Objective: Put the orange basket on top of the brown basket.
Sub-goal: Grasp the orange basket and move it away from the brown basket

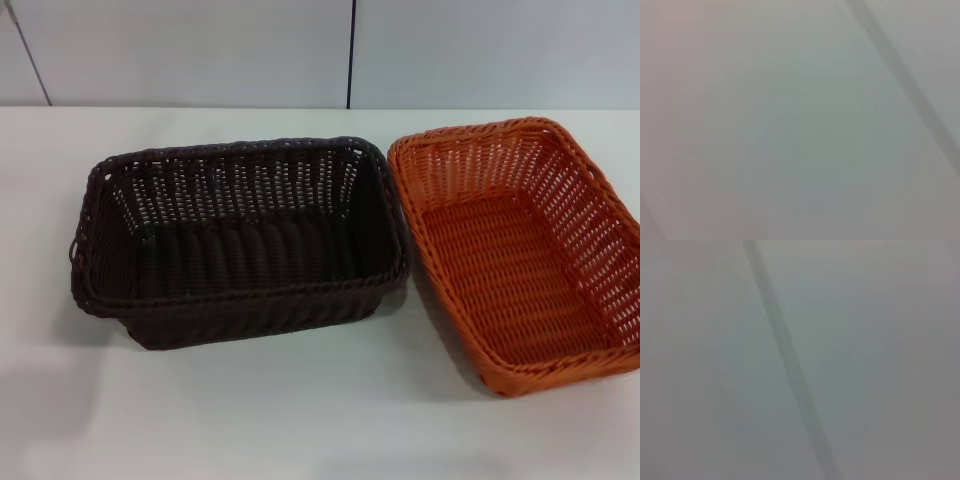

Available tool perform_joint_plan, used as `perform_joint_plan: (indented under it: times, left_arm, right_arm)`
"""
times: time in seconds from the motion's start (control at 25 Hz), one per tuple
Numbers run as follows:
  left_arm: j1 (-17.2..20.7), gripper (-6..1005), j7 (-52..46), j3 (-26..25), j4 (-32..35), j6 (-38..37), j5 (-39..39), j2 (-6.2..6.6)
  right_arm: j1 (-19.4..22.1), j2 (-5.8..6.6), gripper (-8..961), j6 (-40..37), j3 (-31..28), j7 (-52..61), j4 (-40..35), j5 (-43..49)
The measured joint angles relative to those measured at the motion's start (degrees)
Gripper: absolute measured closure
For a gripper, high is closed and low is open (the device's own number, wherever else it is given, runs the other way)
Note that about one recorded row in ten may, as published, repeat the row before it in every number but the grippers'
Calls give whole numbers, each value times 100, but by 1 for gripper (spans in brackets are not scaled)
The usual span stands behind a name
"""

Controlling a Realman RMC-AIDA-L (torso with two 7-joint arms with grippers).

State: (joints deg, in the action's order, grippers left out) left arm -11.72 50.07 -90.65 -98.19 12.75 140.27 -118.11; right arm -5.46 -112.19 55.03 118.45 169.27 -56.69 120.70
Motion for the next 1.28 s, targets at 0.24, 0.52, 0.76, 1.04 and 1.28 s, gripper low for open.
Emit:
perform_joint_plan:
  times: [0.24, 0.52, 0.76, 1.04, 1.28]
  left_arm:
    - [1607, 167, -1147, 1117, 1557, -3676, -251, 8]
    - [1570, 167, -2797, 1703, 3992, -6252, -195, -8]
    - [1252, 168, -3841, 1947, 5621, -7363, -230, -28]
    - [1022, 168, -3968, 1974, 6072, -7253, -343, -45]
    - [935, 168, -4026, 1984, 6152, -7105, -396, -45]
  right_arm:
    - [-138, 205, 151, -3886, -1353, -4, -2131, 1480]
    - [-917, 133, 152, -9243, -2939, -301, -3938, 1893]
    - [-1865, 91, 152, -13516, -4489, -1278, -4662, 1011]
    - [-2708, 105, 153, -17071, -6024, -2630, -4511, 836]
    - [-2752, -33, 153, -17547, -5685, -3545, -4407, 1819]
